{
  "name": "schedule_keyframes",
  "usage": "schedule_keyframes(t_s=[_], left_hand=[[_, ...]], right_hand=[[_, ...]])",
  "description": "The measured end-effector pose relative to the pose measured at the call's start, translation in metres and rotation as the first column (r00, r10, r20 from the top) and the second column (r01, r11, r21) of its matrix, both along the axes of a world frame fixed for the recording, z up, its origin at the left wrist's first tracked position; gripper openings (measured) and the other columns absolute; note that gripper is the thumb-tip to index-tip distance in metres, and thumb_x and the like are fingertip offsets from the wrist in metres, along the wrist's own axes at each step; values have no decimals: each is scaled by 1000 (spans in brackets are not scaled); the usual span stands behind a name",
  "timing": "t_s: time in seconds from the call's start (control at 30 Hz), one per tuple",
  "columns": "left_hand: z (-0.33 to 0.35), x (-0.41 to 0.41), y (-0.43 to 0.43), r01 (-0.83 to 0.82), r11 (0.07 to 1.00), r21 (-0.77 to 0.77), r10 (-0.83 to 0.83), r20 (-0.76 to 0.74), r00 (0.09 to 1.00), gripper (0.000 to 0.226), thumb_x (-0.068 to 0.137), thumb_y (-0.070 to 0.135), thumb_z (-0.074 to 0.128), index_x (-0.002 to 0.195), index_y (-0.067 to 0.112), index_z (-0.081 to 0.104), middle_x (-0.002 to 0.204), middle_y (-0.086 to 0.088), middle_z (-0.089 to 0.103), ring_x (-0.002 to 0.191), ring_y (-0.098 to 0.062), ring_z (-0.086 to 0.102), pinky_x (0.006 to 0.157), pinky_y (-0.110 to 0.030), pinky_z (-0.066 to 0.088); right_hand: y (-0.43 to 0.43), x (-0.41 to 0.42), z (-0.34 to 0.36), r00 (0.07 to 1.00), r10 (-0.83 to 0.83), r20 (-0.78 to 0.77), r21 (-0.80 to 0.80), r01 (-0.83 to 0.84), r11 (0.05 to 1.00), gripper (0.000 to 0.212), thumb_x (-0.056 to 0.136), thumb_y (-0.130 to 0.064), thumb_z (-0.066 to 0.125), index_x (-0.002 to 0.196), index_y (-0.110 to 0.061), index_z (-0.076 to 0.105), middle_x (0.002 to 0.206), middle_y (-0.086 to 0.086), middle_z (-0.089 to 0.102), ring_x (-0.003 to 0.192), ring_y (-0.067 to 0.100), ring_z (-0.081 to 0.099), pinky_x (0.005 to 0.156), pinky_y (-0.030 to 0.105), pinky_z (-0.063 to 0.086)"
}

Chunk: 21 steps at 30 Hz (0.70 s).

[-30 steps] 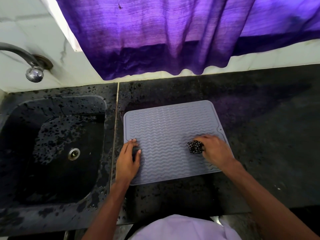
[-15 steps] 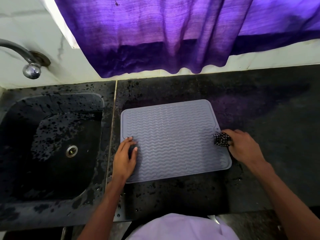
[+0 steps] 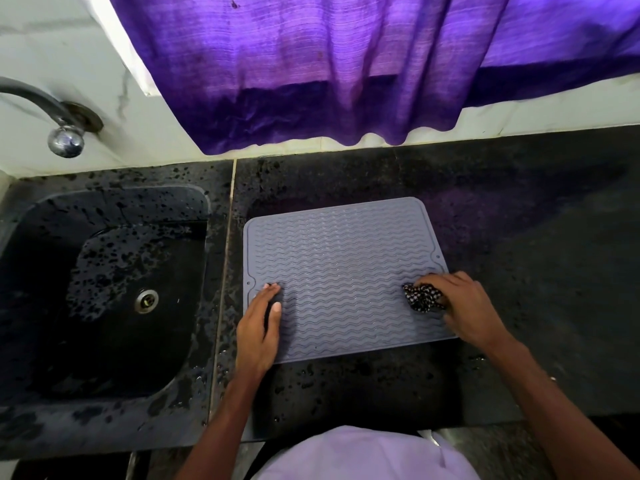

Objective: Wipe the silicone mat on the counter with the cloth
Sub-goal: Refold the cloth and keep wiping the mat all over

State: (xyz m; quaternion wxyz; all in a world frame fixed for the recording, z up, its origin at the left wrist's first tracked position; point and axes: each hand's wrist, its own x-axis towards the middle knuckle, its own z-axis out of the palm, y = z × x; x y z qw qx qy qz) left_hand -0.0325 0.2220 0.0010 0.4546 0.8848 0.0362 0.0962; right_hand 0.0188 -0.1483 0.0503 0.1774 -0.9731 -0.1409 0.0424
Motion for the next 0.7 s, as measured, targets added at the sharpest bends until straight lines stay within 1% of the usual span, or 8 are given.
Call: schedule_keyframes(t_s=[0.13, 0.27, 0.37, 0.47, 0.6, 0.7], left_hand=[[0, 1, 3, 1, 999, -46, 0, 23, 1000, 47, 103, 35, 42, 128, 3, 65, 133, -3, 65, 131, -12, 55, 113, -31, 40], [1, 1, 4, -4, 994, -107, 6, 24, 1000, 45, 103, 34, 42, 126, 3, 66, 132, -3, 66, 130, -11, 56, 113, -30, 41], [1, 1, 5, -8, 992, -130, 11, 24, 1000, 45, 103, 34, 42, 125, 3, 66, 131, -3, 66, 130, -11, 56, 113, -32, 41], [1, 1, 6, -10, 988, -156, 11, 6, 1000, 46, 103, 36, 40, 126, 5, 66, 132, -2, 66, 130, -11, 55, 113, -34, 41], [1, 1, 8, -21, 974, -224, 16, -24, 1000, 46, 104, 38, 39, 127, 9, 67, 133, 0, 65, 131, -12, 55, 114, -35, 40], [3, 2, 8, -24, 961, -274, 11, -47, 999, 44, 104, 41, 37, 127, 17, 65, 133, 2, 65, 131, -12, 55, 114, -34, 40]], right_hand=[[5, 4, -7, 998, 60, -31, 25, -59, 998, 83, 42, 10, 64, 112, -35, 60, 111, -13, 66, 93, 21, 57, 71, 36, 46], [26, 8, -12, 985, 167, -48, 92, -162, 982, 82, 38, 6, 63, 112, -29, 62, 109, -9, 68, 96, 21, 61, 80, 37, 49], [55, 8, -15, 976, 213, -42, 128, -206, 970, 80, 43, 4, 69, 114, -32, 60, 109, -10, 68, 101, 18, 63, 87, 39, 48], [93, 5, -15, 968, 250, -14, 155, -244, 957, 74, 50, 3, 72, 115, -32, 62, 109, -11, 69, 102, 15, 61, 90, 37, 47], [141, 0, -16, 951, 309, 12, 164, -307, 938, 73, 57, 1, 69, 119, -36, 58, 113, -12, 68, 106, 18, 59, 91, 40, 46], [168, -5, -18, 939, 343, 36, 196, -343, 919, 71, 63, 5, 66, 121, -35, 58, 117, -12, 66, 106, 18, 57, 91, 38, 44]])
